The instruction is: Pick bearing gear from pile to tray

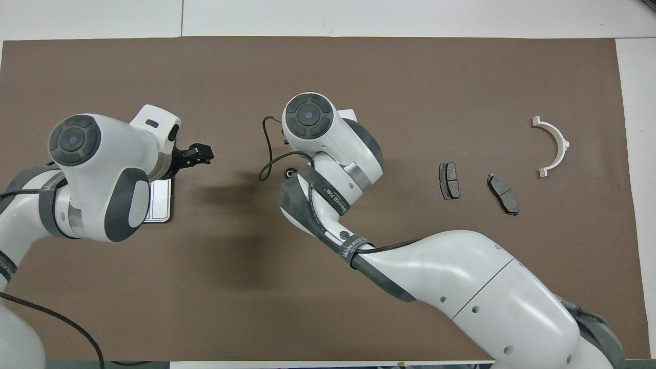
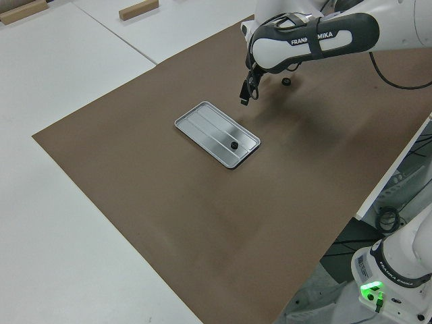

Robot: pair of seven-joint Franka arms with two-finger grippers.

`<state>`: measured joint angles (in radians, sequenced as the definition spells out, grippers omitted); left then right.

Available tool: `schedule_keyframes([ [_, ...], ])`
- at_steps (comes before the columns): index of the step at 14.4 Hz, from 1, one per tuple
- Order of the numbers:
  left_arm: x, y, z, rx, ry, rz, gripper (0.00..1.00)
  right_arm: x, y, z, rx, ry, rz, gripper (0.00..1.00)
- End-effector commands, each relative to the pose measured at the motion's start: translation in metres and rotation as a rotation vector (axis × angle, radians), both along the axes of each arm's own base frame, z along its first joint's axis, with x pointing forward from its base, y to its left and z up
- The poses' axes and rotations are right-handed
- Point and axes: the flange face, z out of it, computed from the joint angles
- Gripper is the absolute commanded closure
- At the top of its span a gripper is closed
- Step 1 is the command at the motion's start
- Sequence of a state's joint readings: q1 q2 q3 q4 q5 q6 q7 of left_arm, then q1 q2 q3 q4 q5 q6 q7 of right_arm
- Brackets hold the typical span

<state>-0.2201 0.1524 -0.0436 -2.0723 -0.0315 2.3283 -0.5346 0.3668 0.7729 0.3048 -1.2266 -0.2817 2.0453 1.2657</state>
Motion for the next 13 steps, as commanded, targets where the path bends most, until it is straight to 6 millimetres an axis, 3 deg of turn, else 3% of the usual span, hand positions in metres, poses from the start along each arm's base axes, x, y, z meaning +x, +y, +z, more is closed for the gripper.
schedule_keyframes([
  [1, -0.005, -0.052, -0.010, -0.024, -0.002, 0.031, 0.00, 0.013, -0.031, 0.029, 0.025, 0.009, 0.055, 0.00],
  [4, -0.006, -0.145, -0.033, -0.018, 0.029, 0.117, 0.00, 0.029, -0.075, 0.039, 0.000, 0.035, 0.138, 0.00],
  [6, 0.001, -0.188, -0.052, -0.003, 0.028, 0.120, 0.00, 0.037, -0.103, 0.043, -0.010, 0.056, 0.201, 0.00],
  [8, 0.002, -0.197, -0.053, -0.006, 0.022, 0.110, 0.01, 0.046, -0.132, 0.045, -0.002, 0.078, 0.262, 0.00],
  [13, -0.008, -0.207, -0.078, 0.018, 0.052, 0.088, 0.07, 0.046, -0.194, 0.077, -0.029, 0.094, 0.405, 0.00],
])
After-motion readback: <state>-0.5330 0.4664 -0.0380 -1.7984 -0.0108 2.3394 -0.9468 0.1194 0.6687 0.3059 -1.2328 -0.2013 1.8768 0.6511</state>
